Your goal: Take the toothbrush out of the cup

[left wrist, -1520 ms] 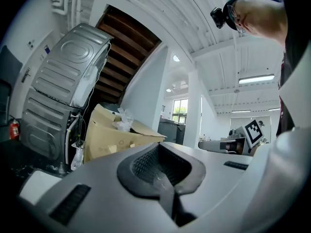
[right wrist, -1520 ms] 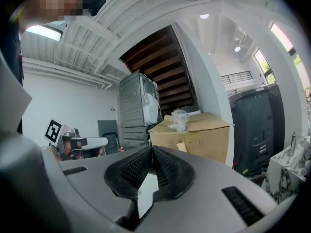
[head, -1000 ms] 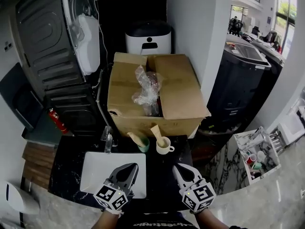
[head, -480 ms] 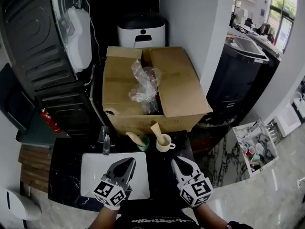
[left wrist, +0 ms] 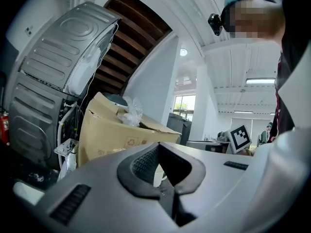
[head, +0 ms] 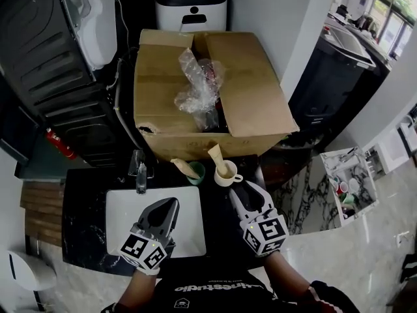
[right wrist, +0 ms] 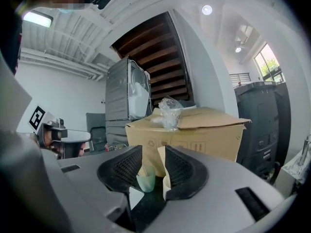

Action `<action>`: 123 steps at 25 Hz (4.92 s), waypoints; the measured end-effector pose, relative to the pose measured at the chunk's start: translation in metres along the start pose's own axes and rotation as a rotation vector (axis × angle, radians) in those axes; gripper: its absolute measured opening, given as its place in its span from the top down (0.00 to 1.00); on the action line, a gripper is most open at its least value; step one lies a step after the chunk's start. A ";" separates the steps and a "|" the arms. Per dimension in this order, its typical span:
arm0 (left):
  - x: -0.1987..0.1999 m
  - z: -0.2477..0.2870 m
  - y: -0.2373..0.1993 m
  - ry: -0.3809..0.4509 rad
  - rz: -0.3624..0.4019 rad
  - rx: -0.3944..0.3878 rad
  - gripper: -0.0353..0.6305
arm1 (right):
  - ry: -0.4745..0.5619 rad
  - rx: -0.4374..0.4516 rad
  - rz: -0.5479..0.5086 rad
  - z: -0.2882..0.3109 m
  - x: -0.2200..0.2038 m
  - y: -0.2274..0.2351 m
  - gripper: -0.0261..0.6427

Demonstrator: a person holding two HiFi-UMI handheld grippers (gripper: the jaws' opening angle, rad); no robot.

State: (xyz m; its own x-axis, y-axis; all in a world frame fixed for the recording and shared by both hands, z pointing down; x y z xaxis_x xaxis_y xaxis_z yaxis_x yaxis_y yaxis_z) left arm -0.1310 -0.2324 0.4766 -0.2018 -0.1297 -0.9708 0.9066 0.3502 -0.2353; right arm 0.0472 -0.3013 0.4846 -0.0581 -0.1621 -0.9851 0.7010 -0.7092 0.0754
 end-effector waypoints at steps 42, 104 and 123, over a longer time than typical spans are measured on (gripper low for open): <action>-0.019 -0.013 -0.016 -0.038 -0.036 0.068 0.92 | -0.158 -0.091 -0.116 0.093 -0.058 0.064 0.90; -0.054 0.022 0.014 -0.010 -0.056 -0.012 0.48 | 0.040 -0.117 0.003 -0.070 -0.018 -0.056 0.90; -0.123 0.121 -0.075 -0.129 -0.048 0.127 0.48 | 0.027 -0.149 0.033 -0.082 -0.030 -0.042 0.90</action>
State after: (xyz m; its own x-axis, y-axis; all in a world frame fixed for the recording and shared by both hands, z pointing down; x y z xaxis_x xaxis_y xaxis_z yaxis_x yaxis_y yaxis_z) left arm -0.1293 -0.3555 0.6191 -0.2039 -0.2638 -0.9428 0.9384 0.2217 -0.2650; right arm 0.0780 -0.2102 0.4980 -0.0153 -0.1637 -0.9864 0.8003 -0.5934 0.0861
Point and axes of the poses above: the fingertips, and each gripper's own axes: z forward along the fingers, y to its right, x out of its top, the point moved 1 cm from there along -z, backward along the fingers, and after that the axes turned 6 degrees about x, right-handed, at the moved point
